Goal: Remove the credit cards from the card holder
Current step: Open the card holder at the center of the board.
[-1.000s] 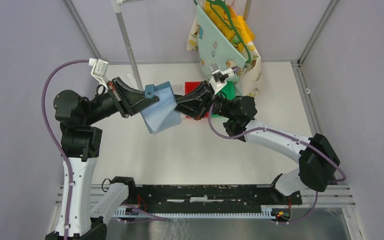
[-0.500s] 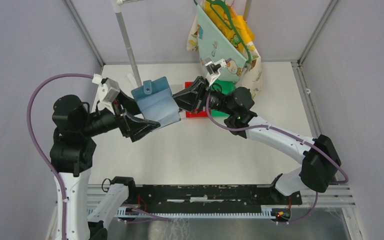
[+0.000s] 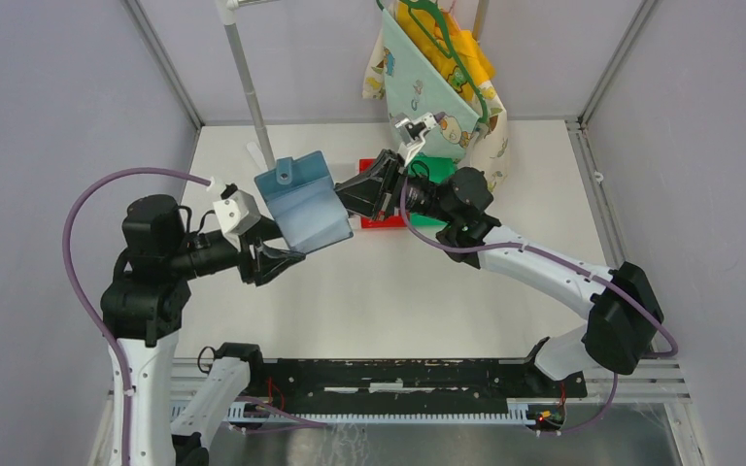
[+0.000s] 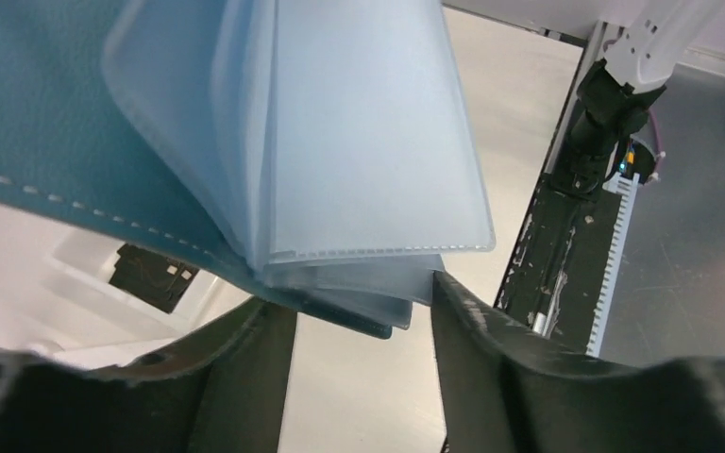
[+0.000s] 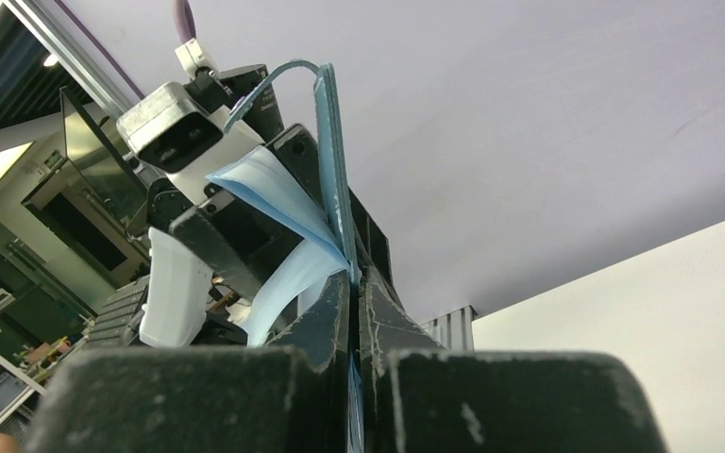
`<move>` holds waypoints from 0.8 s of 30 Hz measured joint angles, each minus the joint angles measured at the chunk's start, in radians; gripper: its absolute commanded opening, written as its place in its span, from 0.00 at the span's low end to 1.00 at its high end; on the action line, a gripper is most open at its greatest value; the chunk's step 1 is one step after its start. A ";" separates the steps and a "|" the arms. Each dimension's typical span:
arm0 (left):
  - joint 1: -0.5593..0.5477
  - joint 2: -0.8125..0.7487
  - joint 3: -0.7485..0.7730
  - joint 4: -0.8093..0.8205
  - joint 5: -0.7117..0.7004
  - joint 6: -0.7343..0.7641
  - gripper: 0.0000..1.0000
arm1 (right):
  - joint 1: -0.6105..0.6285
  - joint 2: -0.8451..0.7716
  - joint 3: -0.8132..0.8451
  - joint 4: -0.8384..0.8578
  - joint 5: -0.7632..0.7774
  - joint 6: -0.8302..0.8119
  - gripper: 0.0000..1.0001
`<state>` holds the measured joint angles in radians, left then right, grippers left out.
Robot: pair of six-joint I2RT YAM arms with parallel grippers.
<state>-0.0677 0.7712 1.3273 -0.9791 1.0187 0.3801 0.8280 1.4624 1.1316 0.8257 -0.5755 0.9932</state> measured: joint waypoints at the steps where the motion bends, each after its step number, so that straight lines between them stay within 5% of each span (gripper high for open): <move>1: 0.000 -0.006 -0.008 0.006 -0.013 0.003 0.43 | 0.000 0.000 0.000 0.000 0.000 0.004 0.00; 4: 0.000 -0.030 -0.038 0.064 -0.054 -0.032 0.30 | 0.005 0.000 0.000 0.002 -0.002 0.009 0.00; 14: 0.000 -0.058 -0.072 0.224 -0.100 -0.244 0.14 | 0.013 -0.001 0.004 0.056 -0.005 0.008 0.05; 19: 0.000 -0.058 -0.092 0.278 -0.098 -0.359 0.17 | 0.012 -0.001 0.005 0.080 -0.006 0.012 0.04; 24: 0.000 -0.058 -0.107 0.332 -0.093 -0.468 0.34 | 0.011 -0.001 0.005 0.099 0.000 0.017 0.00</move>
<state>-0.0677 0.7136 1.2201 -0.6476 0.9253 -0.0875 0.8394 1.4616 1.1362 0.9245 -0.5751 1.0100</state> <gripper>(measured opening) 0.256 0.033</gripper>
